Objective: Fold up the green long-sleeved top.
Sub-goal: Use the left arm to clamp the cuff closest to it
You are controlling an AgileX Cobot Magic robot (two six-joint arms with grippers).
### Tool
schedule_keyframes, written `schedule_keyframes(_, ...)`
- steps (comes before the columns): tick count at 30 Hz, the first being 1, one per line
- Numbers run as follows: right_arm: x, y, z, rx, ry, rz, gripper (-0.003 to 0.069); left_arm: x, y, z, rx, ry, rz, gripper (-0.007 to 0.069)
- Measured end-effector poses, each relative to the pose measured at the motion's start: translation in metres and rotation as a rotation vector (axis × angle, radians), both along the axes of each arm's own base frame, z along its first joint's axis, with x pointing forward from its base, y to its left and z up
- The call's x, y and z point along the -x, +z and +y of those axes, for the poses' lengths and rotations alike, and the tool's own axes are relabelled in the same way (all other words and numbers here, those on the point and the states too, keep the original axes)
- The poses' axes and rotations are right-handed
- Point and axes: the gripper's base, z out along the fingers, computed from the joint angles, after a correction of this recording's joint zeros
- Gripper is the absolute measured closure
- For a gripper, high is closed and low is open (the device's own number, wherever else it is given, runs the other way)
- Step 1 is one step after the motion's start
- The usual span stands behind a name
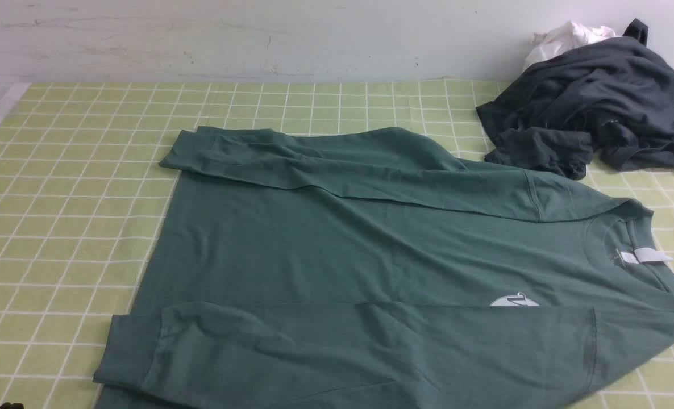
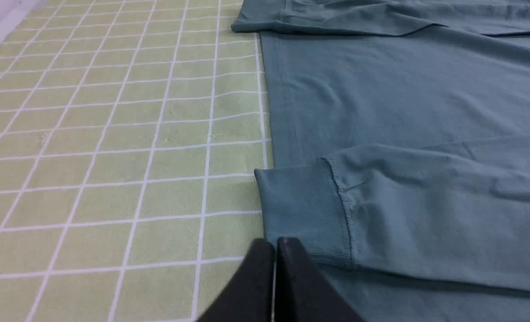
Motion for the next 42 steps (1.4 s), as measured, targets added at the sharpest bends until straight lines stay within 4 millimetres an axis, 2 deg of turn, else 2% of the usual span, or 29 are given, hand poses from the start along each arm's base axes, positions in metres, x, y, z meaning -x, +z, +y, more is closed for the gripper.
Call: schedule_keyframes(42, -0.0001, 0.0003, -0.0002, 0.008, 0.0, -0.003, 0.0673, -0.0011, 0.0032, 0.0013, -0.034, 0.004, -0.041, 0.0629)
